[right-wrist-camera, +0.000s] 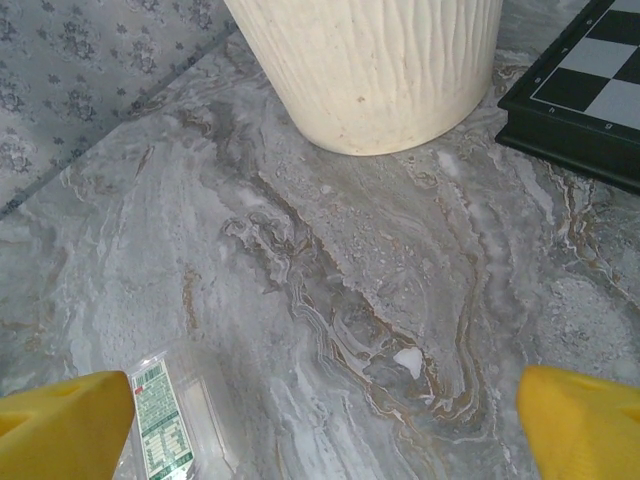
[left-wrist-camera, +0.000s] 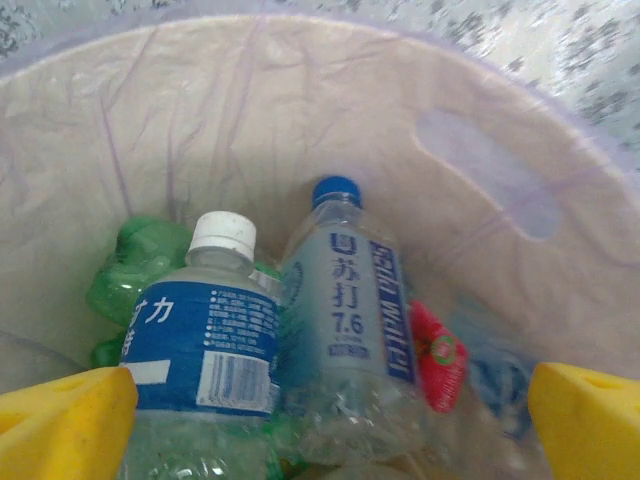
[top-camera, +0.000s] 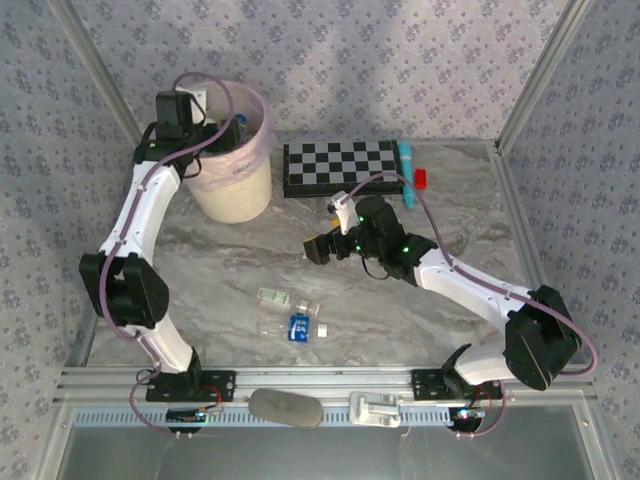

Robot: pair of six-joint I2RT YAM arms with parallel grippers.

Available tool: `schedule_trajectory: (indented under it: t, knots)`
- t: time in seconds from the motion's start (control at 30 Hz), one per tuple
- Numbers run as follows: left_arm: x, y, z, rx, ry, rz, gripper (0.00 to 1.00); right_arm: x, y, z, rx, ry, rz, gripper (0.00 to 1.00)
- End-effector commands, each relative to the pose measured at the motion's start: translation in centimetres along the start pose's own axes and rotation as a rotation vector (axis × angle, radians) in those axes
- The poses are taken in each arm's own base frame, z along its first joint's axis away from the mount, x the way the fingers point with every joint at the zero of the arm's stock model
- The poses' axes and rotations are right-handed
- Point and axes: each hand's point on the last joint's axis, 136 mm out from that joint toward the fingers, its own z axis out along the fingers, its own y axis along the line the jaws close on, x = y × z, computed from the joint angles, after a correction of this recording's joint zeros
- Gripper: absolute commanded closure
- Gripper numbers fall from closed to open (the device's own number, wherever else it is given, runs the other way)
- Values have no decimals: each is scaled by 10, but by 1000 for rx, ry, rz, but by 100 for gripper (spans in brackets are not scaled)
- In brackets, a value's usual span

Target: Put the plastic bottles in the bin

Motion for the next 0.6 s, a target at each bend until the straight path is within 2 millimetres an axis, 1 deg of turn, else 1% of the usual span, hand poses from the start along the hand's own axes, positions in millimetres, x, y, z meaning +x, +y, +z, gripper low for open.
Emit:
schedule_trajectory:
  t: [0.0,0.17,0.27,0.33,0.43,0.5,0.57]
  knots:
    - [-39,-25,-53,97,-158,-28,0,3,0,7,10,34,-24,0]
    - [-40,-41,-91,163,-267,-78,0,12,10,15,-29,79,-39,0]
    - [-36,-54,-104,208,-302,-118,0,22,19,22,-58,124,-59,0]
    - [-25,-60,-106,246,-291,-168,0,29,26,26,-80,149,-77,0]
    - [-2,-60,-105,281,-273,-271,0,42,38,34,-116,199,-100,0]
    - [17,-57,-104,285,-263,-326,0,51,45,39,-139,238,-112,0]
    - [36,-52,-105,278,-248,-366,0,61,56,44,-177,283,-131,0]
